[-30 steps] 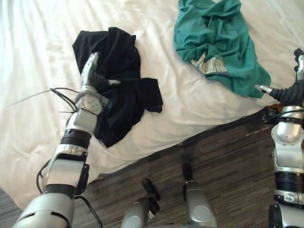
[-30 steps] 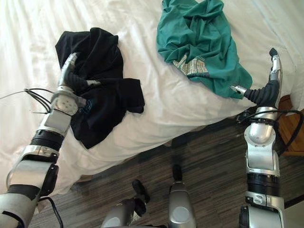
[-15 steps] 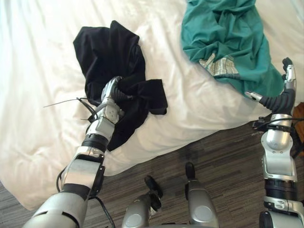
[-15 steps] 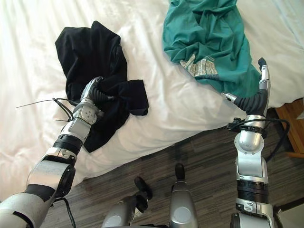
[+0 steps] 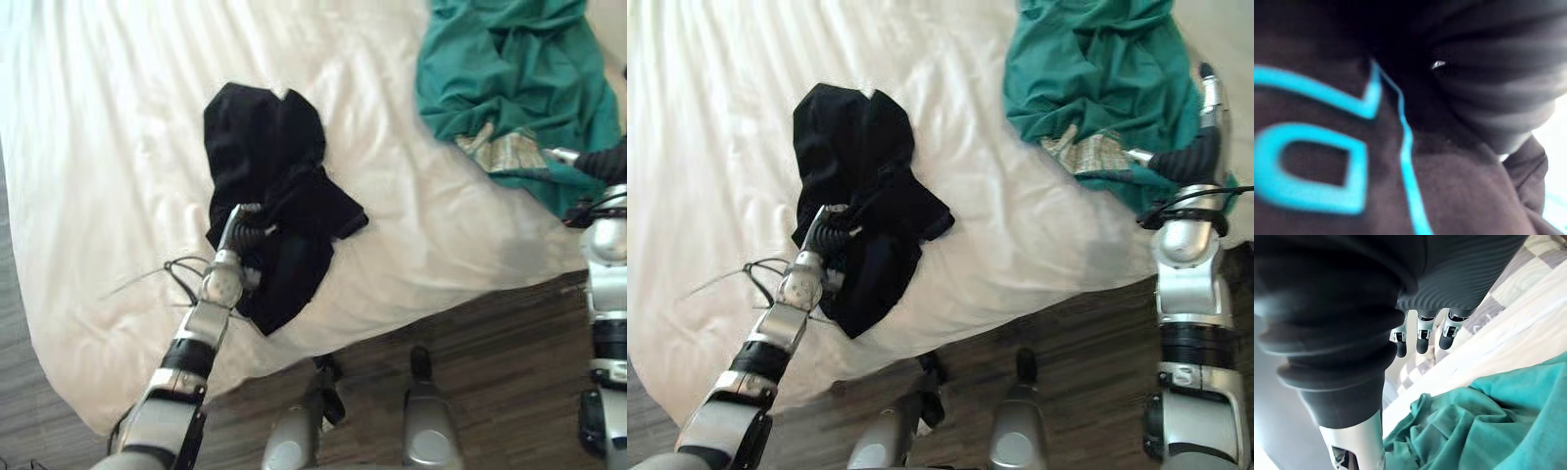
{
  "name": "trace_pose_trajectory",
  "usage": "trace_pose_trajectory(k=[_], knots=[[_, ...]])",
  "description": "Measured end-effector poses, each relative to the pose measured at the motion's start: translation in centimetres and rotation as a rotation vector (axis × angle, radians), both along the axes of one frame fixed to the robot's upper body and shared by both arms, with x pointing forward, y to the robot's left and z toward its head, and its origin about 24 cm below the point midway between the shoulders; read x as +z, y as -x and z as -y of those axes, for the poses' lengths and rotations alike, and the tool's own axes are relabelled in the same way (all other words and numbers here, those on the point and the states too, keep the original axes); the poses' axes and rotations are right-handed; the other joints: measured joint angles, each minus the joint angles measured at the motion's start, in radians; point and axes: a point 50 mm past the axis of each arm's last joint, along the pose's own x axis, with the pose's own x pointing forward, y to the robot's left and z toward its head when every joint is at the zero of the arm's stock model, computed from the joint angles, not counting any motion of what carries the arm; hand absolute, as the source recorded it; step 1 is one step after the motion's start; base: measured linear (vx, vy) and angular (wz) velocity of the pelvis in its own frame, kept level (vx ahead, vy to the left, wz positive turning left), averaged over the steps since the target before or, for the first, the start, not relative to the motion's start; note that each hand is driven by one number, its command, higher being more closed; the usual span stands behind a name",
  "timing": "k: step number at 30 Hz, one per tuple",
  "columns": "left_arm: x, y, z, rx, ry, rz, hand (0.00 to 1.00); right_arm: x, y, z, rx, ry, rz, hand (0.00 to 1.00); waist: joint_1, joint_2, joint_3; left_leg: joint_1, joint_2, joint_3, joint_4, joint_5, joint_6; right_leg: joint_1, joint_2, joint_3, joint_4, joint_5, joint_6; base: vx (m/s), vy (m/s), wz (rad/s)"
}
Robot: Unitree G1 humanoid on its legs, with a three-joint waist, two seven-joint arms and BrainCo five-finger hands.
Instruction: Tidy the bed and pick cloth on bed and put in laundry
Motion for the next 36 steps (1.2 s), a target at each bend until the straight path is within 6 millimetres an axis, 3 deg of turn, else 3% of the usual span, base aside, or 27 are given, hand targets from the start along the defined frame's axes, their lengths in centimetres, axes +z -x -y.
trace_pose_trajectory(k=[1,2,3,4,5,6,9,12,13,15,19,21,23,26,29,30,31,33,35,36], knots=[[-0.7,0.9,-0.4,-0.010,0.048,-0.017,1.00,1.0,-0.6,0.7,-0.027,0.029,-0.023,0.00,0.003,0.021,0.008,-0.004,0.003,-0.031,0.000,-0.001,0.001,-0.004,0.018,0.017,-0.119,-0.038,0.022,0.09,-0.022,0.12],[-1.0,1.3,-0.9,-0.002,0.059,-0.024,1.00,1.5,-0.8,0.8,-0.033,0.051,-0.043,0.00,0.007,0.019,0.008,-0.008,-0.005,-0.032,0.000,-0.002,0.000,-0.002,0.014,0.026,-0.216,0.007,0.017,0.03,-0.041,0.37],[-1.2,1.5,-1.5,0.009,0.064,-0.030,1.00,2.1,-1.1,1.0,-0.039,0.078,-0.064,0.00,0.004,0.009,0.010,-0.013,-0.029,-0.034,0.000,-0.005,-0.004,-0.009,0.004,0.038,-0.293,0.135,0.010,0.00,-0.039,0.40],[-1.2,1.6,-1.7,0.015,0.077,-0.031,1.00,2.6,-1.2,1.2,-0.047,0.095,-0.073,0.00,0.002,0.015,0.014,-0.017,-0.034,-0.036,-0.001,-0.012,-0.012,-0.009,-0.001,0.015,-0.289,0.114,-0.028,0.04,-0.088,0.18],[-1.4,1.9,-2.4,0.043,0.093,-0.030,1.00,4.1,-2.0,1.1,-0.050,0.098,-0.073,0.00,0.020,0.049,0.033,-0.023,-0.016,-0.030,-0.001,-0.013,-0.014,-0.019,0.017,0.024,-0.298,0.116,-0.031,0.03,-0.086,-0.07],[-1.3,2.0,-2.6,0.051,0.098,-0.029,1.00,4.3,-2.2,1.5,-0.064,0.099,-0.095,0.00,0.025,0.065,0.044,-0.024,-0.012,-0.028,-0.002,-0.010,-0.017,-0.019,0.023,0.021,-0.297,0.116,-0.031,0.02,-0.093,-0.24],[-2.1,2.7,-3.6,0.091,0.111,-0.051,1.00,4.7,-3.0,1.8,-0.068,0.093,-0.148,0.00,0.026,0.080,0.059,-0.030,-0.001,-0.025,-0.003,-0.003,-0.028,-0.037,0.034,0.032,-0.292,0.116,-0.031,-0.01,-0.045,-0.14],[-1.4,2.7,-4.2,0.093,0.119,-0.013,1.00,7.0,-3.3,1.9,-0.092,0.143,-0.155,0.00,0.029,0.091,0.051,-0.078,-0.001,-0.027,-0.001,0.006,-0.040,-0.102,0.035,0.038,-0.264,0.115,-0.030,-0.01,-0.017,-0.06],[-1.0,2.6,-4.3,0.089,0.127,0.010,1.00,7.8,-3.1,2.1,-0.110,0.162,-0.150,1.00,0.036,0.092,0.050,-0.097,-0.001,-0.028,-0.001,0.006,-0.040,-0.132,0.035,0.041,-0.245,0.113,-0.030,-0.03,0.007,-0.02],[0.3,2.2,-4.1,0.077,0.151,0.061,1.00,9.3,-2.6,2.5,-0.149,0.203,-0.135,1.00,0.055,0.093,0.050,-0.135,-0.005,-0.021,-0.001,0.006,-0.040,-0.200,0.033,0.054,-0.192,0.099,-0.033,-0.08,0.033,0.00],[2.3,2.3,-4.4,0.082,0.207,0.157,1.00,12.1,-1.7,2.1,-0.161,0.234,-0.054,1.00,0.064,0.094,0.049,-0.217,-0.008,0.046,-0.003,-0.027,-0.044,-0.334,0.019,0.065,-0.096,0.081,-0.029,-0.10,0.035,0.03],[2.4,2.3,-4.3,0.087,0.227,0.167,1.00,12.5,-1.4,2.0,-0.158,0.247,-0.038,1.00,0.066,0.094,0.049,-0.220,0.002,0.132,-0.007,-0.028,-0.041,-0.354,0.011,0.071,-0.080,0.081,-0.029,-0.03,0.019,0.01],[2.2,2.3,-4.1,0.091,0.250,0.167,1.00,12.6,-1.4,1.6,-0.150,0.248,-0.029,1.00,0.072,0.095,0.048,-0.218,0.001,0.153,-0.006,-0.023,-0.043,-0.361,0.009,0.079,-0.075,0.081,-0.029,0.02,0.010,-0.08],[1.6,2.4,-3.7,0.110,0.299,0.158,1.00,10.7,-1.4,1.6,-0.087,0.141,0.018,1.00,0.083,0.092,0.031,-0.214,0.007,0.157,-0.001,-0.005,-0.024,-0.360,0.017,0.083,-0.074,0.079,-0.032,0.11,-0.062,-0.07],[0.3,2.6,-3.7,0.137,0.328,0.110,1.00,7.2,-2.0,1.0,0.016,-0.046,0.063,1.00,0.085,0.075,-0.001,-0.194,0.021,0.158,-0.001,0.000,-0.030,-0.341,0.032,0.079,-0.075,0.071,-0.044,0.13,-0.102,-0.09],[-0.4,2.8,-3.9,0.150,0.332,0.075,1.00,4.8,-2.6,0.3,0.077,-0.135,0.053,1.00,0.082,0.064,-0.004,-0.164,0.031,0.155,-0.001,0.000,-0.030,-0.306,0.039,0.068,-0.078,0.061,-0.048,0.10,-0.089,-0.04],[-0.7,2.9,-4.0,0.157,0.332,0.058,1.00,3.6,-2.7,0.0,0.102,-0.171,0.046,1.00,0.080,0.058,-0.007,-0.152,0.036,0.154,-0.001,-0.001,-0.031,-0.292,0.043,0.065,-0.081,0.058,-0.051,0.15,-0.148,-0.07],[-2.4,3.9,-4.2,0.184,0.337,-0.013,1.00,-2.2,-3.3,-2.0,0.211,-0.334,-0.008,1.00,0.077,0.012,-0.037,-0.109,0.053,0.152,-0.001,0.001,-0.041,-0.244,0.058,0.057,-0.087,0.041,-0.058,0.12,-0.135,-0.06],[-3.9,4.4,-3.9,0.202,0.363,-0.071,1.00,-7.5,-2.7,-3.7,0.280,-0.491,-0.058,1.00,0.075,-0.019,-0.065,-0.063,0.068,0.135,-0.001,-0.004,-0.048,-0.182,0.068,0.032,-0.098,0.025,-0.069,0.13,-0.123,0.14],[-4.2,4.5,-3.7,0.204,0.372,-0.088,1.00,-9.2,-2.3,-4.1,0.294,-0.555,-0.071,1.00,0.075,-0.029,-0.077,-0.052,0.073,0.126,-0.001,-0.007,-0.052,-0.164,0.070,0.023,-0.101,0.020,-0.075,0.13,-0.098,0.30]])
